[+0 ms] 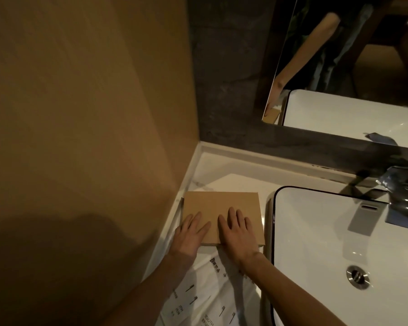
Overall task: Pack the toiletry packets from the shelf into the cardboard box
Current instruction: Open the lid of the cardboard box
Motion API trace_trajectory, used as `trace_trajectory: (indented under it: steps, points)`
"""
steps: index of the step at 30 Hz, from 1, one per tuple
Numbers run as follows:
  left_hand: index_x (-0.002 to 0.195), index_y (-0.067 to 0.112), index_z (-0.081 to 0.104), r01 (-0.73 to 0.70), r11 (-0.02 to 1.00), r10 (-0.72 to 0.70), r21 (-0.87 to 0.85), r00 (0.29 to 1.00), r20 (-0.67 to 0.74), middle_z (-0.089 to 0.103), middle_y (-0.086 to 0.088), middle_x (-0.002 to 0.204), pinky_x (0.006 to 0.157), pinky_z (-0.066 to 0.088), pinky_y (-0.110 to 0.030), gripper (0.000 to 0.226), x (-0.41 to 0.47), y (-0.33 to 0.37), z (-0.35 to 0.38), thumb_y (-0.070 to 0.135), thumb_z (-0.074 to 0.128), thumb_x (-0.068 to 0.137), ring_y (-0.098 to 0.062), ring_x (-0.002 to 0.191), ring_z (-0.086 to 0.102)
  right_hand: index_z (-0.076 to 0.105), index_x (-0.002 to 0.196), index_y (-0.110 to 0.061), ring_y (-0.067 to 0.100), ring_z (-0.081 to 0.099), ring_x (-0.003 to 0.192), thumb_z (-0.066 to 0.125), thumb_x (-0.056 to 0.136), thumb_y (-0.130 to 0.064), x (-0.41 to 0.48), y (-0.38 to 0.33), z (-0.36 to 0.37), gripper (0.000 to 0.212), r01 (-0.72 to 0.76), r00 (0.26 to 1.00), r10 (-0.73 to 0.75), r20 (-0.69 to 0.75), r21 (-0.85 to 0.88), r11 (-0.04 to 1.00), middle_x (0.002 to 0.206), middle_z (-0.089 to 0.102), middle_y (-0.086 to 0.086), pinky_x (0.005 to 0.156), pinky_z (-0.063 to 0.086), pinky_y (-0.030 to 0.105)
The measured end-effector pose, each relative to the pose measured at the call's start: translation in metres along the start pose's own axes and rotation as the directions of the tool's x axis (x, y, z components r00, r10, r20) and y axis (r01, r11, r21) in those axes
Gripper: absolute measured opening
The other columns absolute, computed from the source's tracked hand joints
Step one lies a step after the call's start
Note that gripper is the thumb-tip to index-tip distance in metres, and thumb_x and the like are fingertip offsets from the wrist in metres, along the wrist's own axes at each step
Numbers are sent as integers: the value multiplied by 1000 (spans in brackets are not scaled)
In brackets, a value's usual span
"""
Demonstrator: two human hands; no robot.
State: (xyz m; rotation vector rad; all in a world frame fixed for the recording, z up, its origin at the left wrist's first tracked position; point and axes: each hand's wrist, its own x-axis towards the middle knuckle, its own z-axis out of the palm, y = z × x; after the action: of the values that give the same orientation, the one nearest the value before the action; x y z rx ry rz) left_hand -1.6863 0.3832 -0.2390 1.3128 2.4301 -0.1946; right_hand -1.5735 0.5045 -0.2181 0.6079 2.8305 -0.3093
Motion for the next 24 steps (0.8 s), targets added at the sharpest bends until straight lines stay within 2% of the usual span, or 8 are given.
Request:
trace_trajectory:
  steps: [3, 5, 8, 10, 12, 15, 17, 24]
  points:
    - [148, 35, 10, -22, 1000, 22, -4, 1000, -2, -5, -3, 160, 114, 19, -43, 77, 3, -2, -4, 5, 52, 90, -29, 145, 0, 18, 148, -9, 45, 6, 143, 58, 90, -28, 4, 0, -3, 72, 19, 1000, -19, -3, -30, 999, 156, 7, 27, 117, 12, 54]
    - [148, 34, 11, -29, 1000, 29, -10, 1000, -2, -4, -3, 160, 114, 19, -44, 69, 1, -2, -8, 16, 50, 94, -29, 145, 0, 29, 145, -4, 49, 18, 140, 64, 85, -29, 5, 0, -3, 74, 25, 1000, -25, 2, -68, 997, 153, 19, 30, 113, 21, 57]
    - [147, 33, 14, -35, 999, 35, 0, 999, -13, 2, -5, 159, 111, 23, -45, 64, 0, -1, -14, 31, 49, 94, -29, 144, 4, 56, 123, 3, 54, 49, 117, 77, 70, -33, 12, -1, 4, 67, 31, 998, -22, 54, -158, 987, 131, 51, 34, 91, 47, 60]
    - [146, 32, 15, -41, 999, 41, 10, 999, -27, 7, -6, 157, 106, 30, -45, 65, 0, 0, -17, 34, 51, 93, -30, 142, 11, 63, 107, 6, 55, 57, 103, 76, 72, -27, 18, -3, 4, 50, 34, 997, -19, 70, -213, 977, 118, 59, 35, 75, 54, 58]
    - [145, 32, 15, -30, 999, 32, 18, 997, -65, 11, -5, 155, 100, 36, -45, 67, -1, 2, -18, 34, 55, 91, -28, 139, 16, 63, 98, 8, 54, 58, 93, 75, 73, -24, 23, -5, -1, 43, 59, 994, -30, 109, -268, 962, 111, 59, 38, 67, 55, 55]
    - [144, 32, 14, -10, 1000, 11, 20, 997, -82, 13, -4, 154, 96, 38, -44, 70, -2, 6, -17, 30, 58, 90, -28, 136, 20, 46, 119, 17, 57, 45, 112, 55, 91, -19, 23, -12, -12, 46, 109, 988, -74, 139, -266, 958, 129, 36, 49, 83, 48, 58]
    - [144, 31, 13, -8, 1000, 10, 23, 996, -89, 15, -5, 154, 95, 40, -45, 73, -2, 7, -19, 27, 60, 89, -30, 135, 22, 35, 129, 18, 60, 36, 121, 50, 95, -17, 24, -12, -14, 51, 138, 985, -106, 133, -260, 956, 136, 24, 51, 92, 43, 61]
    - [142, 29, 10, -3, 998, 8, 56, 995, -97, 17, -9, 152, 94, 43, -47, 82, -1, 7, -16, 21, 67, 84, -33, 133, 25, 34, 132, 14, 65, 31, 124, 54, 95, -25, 33, -10, -10, 57, 185, 972, -133, 191, -281, 942, 134, 30, 50, 96, 39, 67]
